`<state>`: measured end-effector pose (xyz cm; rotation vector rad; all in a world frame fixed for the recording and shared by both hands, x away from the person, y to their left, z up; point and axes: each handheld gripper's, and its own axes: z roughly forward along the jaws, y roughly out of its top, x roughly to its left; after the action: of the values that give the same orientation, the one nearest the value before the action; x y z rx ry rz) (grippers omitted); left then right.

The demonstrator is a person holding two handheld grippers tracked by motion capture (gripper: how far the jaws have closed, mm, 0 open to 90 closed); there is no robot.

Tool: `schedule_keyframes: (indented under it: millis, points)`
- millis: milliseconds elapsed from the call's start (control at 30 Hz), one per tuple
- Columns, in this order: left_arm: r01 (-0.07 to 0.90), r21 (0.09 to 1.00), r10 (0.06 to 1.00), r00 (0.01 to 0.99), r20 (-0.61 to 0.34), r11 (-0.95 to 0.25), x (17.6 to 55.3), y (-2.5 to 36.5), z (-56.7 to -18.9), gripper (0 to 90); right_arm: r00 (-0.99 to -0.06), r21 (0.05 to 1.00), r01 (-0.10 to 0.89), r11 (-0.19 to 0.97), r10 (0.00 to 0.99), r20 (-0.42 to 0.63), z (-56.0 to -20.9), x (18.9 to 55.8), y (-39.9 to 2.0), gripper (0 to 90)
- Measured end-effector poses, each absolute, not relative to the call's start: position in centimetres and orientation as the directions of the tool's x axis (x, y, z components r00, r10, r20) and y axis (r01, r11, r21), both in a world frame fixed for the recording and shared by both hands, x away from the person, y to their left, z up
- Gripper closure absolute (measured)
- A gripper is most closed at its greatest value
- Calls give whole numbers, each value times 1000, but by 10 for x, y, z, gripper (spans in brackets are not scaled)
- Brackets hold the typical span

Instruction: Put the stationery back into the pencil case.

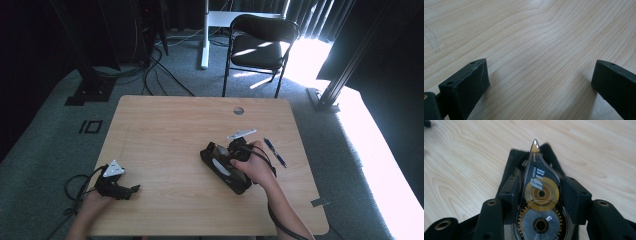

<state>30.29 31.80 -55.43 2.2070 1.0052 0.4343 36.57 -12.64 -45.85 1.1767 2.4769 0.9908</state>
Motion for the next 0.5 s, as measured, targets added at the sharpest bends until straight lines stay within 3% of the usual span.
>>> schedule_keyframes:
  millis: [500]
  points:
    - [539,690,761,649,25,-483,303,318,-554,15,-675,538,634,555,737,36,-488,376,-104,499]
